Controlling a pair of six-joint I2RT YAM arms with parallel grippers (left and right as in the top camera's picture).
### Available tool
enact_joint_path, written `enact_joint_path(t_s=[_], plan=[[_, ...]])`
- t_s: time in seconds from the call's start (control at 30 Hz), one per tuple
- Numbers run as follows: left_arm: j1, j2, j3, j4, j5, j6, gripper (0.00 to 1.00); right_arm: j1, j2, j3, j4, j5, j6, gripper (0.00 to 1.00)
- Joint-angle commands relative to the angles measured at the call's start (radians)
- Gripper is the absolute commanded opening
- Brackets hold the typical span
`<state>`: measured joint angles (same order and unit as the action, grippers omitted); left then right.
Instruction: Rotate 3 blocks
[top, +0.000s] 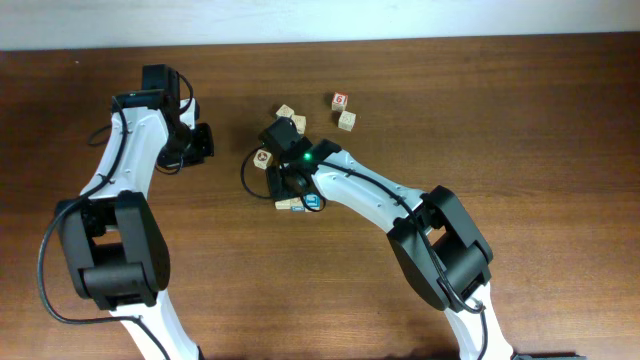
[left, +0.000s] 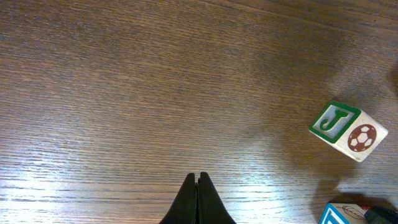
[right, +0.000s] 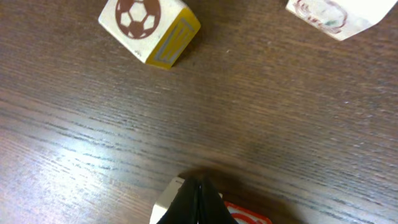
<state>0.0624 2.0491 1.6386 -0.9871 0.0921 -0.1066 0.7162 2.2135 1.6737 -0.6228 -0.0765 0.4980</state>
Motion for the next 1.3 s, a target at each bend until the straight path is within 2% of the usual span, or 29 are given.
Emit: enact_joint_path(t_s=[0.0,0.17,0.27,0.3,0.37,0.43,0.5,0.53,0.6,0.7,0.77,0.83,0.93,1.03,1.1,1.27], plan=[[0.002,-0.017,0.018,-0.002,-0.011,-0.013,0.00,-0.002,0.018,0.011,-0.002,-0.036,0.008,0.04],[0.002,-0.017,0.018,-0.002,-0.011,-0.013,0.00,-0.002,0.018,0.011,-0.011,-0.035,0.004,0.04],[0.009,-0.017,0.045,0.006,-0.008,-0.013,0.00,-0.060,-0.037,0.090,-0.023,-0.037,-0.074,0.04],[0.010,-0.022,0.080,-0.021,-0.003,-0.013,0.00,-0.086,-0.066,0.130,-0.061,-0.053,-0.087,0.04],[0.010,-0.082,0.194,-0.130,-0.003,-0.012,0.00,-0.201,-0.205,0.270,-0.308,-0.204,-0.178,0.04],[0.010,-0.169,0.196,-0.166,0.045,-0.012,0.00,-0.286,-0.298,0.273,-0.437,-0.277,-0.226,0.04],[0.010,-0.198,0.193,-0.257,0.171,0.021,0.00,-0.365,-0.322,0.263,-0.568,-0.375,-0.324,0.04],[0.010,-0.199,0.150,-0.272,0.239,0.055,0.00,-0.381,-0.322,0.208,-0.566,-0.401,-0.334,0.04],[0.003,-0.200,-0.013,-0.203,0.303,0.055,0.00,-0.381,-0.322,0.058,-0.477,-0.434,-0.333,0.04],[-0.049,-0.200,-0.310,0.074,0.374,0.050,0.00,-0.381,-0.321,-0.242,-0.192,-0.473,-0.256,0.04],[-0.076,-0.200,-0.431,0.199,0.436,0.040,0.00,-0.381,-0.319,-0.381,-0.034,-0.474,-0.214,0.04],[-0.093,-0.200,-0.512,0.312,0.436,0.009,0.00,-0.381,-0.301,-0.477,0.109,-0.535,-0.184,0.04],[-0.125,-0.198,-0.547,0.423,0.435,-0.025,0.00,-0.381,-0.287,-0.498,0.173,-0.537,-0.178,0.04],[-0.192,-0.198,-0.547,0.486,0.356,-0.092,0.00,-0.381,-0.281,-0.498,0.182,-0.528,-0.178,0.04],[-0.222,-0.198,-0.547,0.489,0.318,-0.133,0.00,-0.381,-0.274,-0.498,0.182,-0.521,-0.175,0.04],[-0.222,-0.198,-0.547,0.481,0.303,-0.132,0.00,-0.381,-0.274,-0.498,0.178,-0.518,-0.175,0.04]])
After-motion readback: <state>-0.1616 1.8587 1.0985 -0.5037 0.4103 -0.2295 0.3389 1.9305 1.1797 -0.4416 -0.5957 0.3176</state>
